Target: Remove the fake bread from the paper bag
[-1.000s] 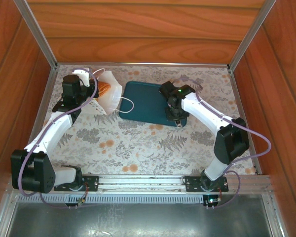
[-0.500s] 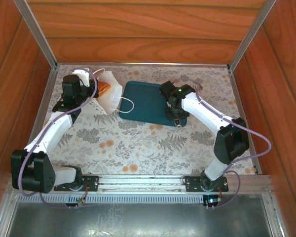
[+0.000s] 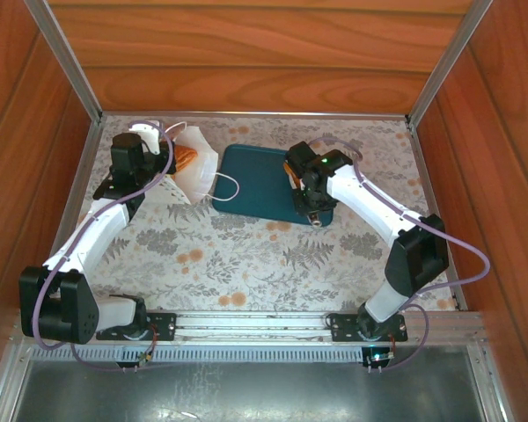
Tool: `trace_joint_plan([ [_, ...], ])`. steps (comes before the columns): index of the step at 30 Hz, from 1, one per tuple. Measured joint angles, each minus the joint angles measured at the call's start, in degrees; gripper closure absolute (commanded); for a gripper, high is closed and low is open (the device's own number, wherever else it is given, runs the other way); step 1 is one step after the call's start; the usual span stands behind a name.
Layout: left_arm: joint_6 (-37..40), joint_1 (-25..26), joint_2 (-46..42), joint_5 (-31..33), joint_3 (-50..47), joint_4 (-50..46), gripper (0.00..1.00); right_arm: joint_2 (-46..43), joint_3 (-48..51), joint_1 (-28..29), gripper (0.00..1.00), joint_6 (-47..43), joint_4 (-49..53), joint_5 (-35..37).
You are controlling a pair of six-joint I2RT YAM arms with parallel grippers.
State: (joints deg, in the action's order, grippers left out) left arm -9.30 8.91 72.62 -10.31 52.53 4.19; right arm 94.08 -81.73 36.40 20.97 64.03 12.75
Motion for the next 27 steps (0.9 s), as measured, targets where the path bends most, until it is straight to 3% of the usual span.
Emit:
trace_joint_plan([
  [20, -0.04, 0.00, 0.00, 0.00, 0.02, 0.00, 1.00, 0.15, -1.16, 0.37, 0.55, -2.14, -0.15, -4.04],
  [27, -0.11, 0.00, 0.00, 0.00, 0.37, -0.28, 1.00, 0.15, -2.71, 0.74, 0.61, -2.49, -0.17, -4.35],
])
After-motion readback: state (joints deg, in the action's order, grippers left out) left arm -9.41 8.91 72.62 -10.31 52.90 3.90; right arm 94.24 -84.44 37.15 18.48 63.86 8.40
